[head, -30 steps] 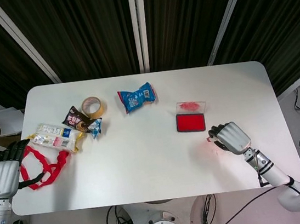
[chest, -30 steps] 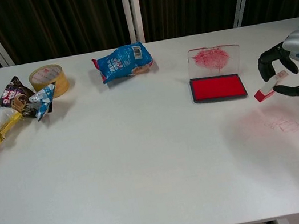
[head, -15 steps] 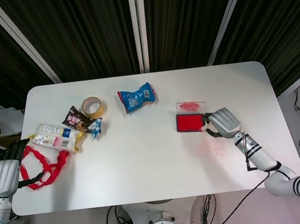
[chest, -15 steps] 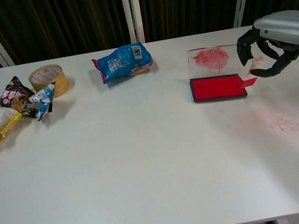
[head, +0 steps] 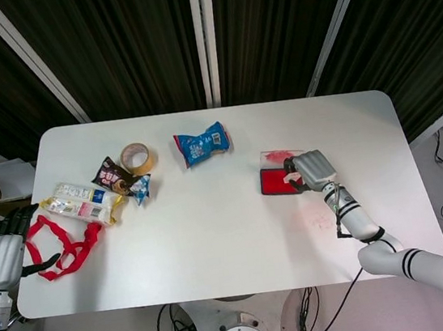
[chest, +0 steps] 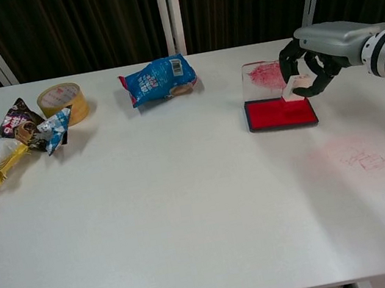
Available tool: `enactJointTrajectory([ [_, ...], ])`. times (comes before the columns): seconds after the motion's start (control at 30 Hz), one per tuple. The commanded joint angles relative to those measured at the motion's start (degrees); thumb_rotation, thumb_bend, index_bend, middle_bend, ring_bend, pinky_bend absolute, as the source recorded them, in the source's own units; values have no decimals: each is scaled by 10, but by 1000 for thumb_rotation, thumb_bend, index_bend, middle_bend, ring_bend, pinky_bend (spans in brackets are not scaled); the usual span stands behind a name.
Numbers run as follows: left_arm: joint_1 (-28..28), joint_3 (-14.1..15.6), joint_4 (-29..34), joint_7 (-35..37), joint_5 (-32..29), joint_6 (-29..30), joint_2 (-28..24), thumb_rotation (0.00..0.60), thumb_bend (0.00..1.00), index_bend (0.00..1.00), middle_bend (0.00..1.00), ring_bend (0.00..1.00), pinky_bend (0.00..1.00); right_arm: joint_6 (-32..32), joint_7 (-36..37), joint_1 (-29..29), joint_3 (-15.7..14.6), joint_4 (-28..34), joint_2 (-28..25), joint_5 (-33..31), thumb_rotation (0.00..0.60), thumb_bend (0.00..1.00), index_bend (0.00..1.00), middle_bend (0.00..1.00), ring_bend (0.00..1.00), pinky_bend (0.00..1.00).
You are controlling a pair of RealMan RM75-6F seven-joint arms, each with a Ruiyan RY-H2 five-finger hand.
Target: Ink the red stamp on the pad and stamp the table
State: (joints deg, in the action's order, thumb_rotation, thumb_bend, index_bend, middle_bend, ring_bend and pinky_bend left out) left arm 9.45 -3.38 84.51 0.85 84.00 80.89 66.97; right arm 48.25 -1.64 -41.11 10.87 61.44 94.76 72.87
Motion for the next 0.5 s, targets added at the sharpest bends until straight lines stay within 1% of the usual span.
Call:
enactJointTrajectory([
  [0.03,0,0,-1,1,-1,-1,0,473,32,90,122,114,246,-3,-8,-3,2,-5,6,-7,600,371,638,536,717,901],
  [0.3,2,2,-3,8,2,-5,-1,472,32,90,122,114,246,-4,-58,-4,5,-10,16,-36,600,374,638,536,717,900],
  [0.5,2,4,-9,12,3,-5,3,472,32,90,122,114,246,-4,-86,-9,3,-12,20,-45,600,377,638,537,718,900],
])
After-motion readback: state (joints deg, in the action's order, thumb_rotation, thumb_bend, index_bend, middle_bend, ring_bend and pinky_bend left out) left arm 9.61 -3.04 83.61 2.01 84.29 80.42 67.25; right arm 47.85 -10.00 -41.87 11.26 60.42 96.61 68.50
